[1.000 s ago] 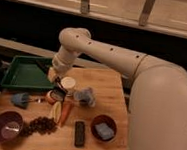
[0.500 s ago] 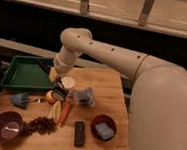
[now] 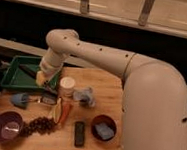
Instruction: Wipe purple bowl with brush
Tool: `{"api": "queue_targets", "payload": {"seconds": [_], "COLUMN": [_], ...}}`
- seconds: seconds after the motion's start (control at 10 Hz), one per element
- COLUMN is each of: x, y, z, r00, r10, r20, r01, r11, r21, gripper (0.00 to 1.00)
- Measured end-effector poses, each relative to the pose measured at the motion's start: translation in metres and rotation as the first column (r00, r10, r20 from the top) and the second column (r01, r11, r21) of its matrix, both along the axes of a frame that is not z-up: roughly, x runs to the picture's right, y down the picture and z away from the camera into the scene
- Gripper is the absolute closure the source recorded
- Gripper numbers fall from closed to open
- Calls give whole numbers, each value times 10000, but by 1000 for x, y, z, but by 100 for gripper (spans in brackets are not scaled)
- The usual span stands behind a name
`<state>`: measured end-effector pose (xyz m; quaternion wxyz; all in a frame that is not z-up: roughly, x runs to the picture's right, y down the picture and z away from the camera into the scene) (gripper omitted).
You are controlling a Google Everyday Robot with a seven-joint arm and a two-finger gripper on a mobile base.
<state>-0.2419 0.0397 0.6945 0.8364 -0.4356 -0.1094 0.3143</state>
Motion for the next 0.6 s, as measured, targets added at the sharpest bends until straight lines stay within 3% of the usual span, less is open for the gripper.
{"api": "queue_targets", "payload": {"seconds": [0.3, 0.4, 0.6], "x": [-56, -74, -115], "y": [31, 41, 62], "z": [-18, -21, -24], "r00": [9891, 9802, 9497], "r10": [-1053, -1486, -2455], "r20": [1032, 1307, 1944], "r01": [1042, 1467, 2428], "r11": [9944, 9889, 9693], "r21": [159, 240, 383], "gripper": [100, 100, 100]}}
